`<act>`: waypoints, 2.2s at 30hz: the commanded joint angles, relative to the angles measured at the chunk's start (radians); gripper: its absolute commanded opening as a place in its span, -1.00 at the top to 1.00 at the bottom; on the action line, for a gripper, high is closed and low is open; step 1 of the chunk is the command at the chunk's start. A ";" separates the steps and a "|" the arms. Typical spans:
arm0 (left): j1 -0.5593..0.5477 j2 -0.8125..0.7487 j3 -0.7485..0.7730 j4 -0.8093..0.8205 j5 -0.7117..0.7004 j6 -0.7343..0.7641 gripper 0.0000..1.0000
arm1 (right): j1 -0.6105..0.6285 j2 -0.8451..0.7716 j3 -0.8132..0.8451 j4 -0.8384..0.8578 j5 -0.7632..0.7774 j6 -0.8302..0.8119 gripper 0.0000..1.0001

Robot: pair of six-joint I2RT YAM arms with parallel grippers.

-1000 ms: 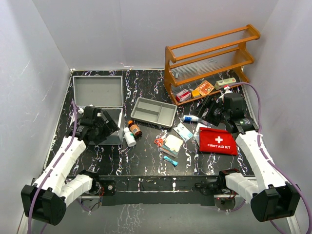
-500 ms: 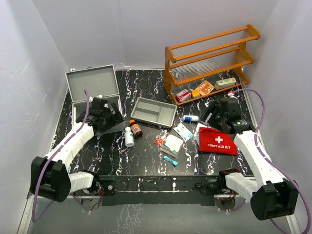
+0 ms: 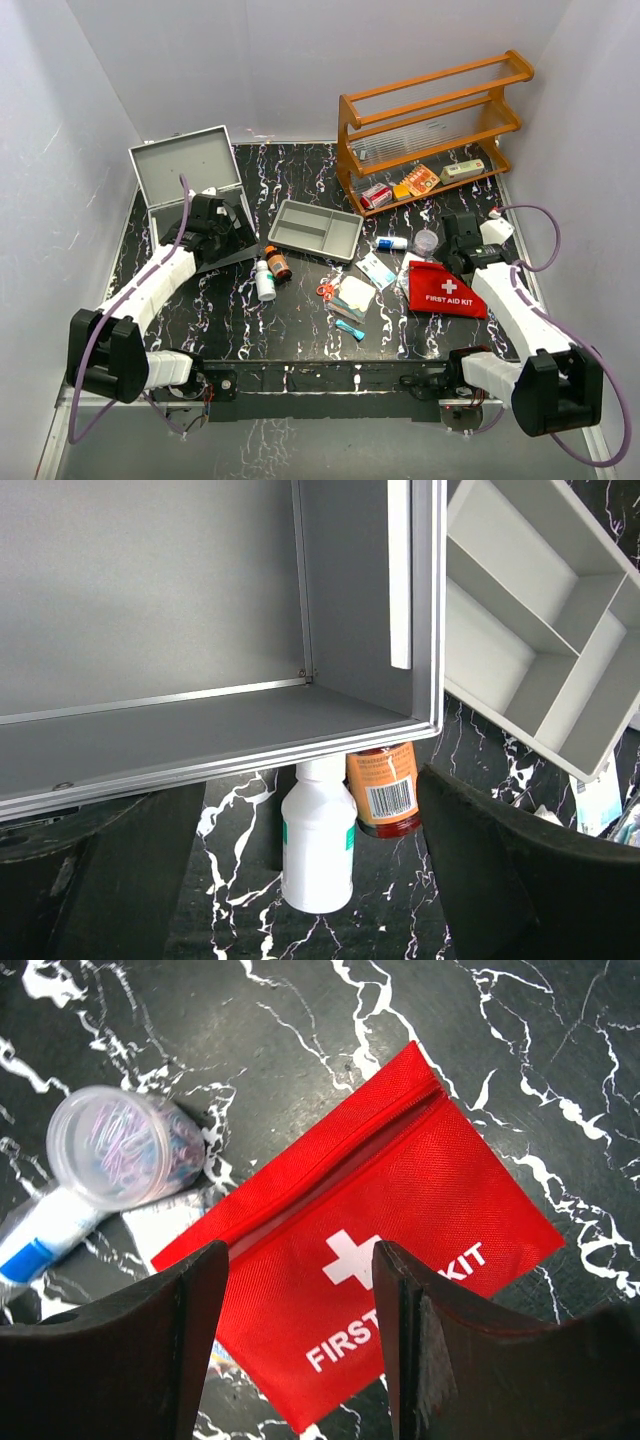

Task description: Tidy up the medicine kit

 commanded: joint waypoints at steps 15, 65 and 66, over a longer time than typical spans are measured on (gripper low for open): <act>0.002 -0.195 0.028 -0.091 0.213 0.061 -0.80 | -0.022 0.251 -0.039 0.081 0.083 0.234 -0.07; 0.002 -0.215 0.073 -0.100 0.395 0.084 -0.82 | -0.036 0.255 -0.048 0.268 0.118 0.264 -0.09; 0.001 -0.215 0.072 -0.100 0.397 0.084 -0.82 | -0.037 0.264 -0.044 0.275 0.122 0.265 -0.08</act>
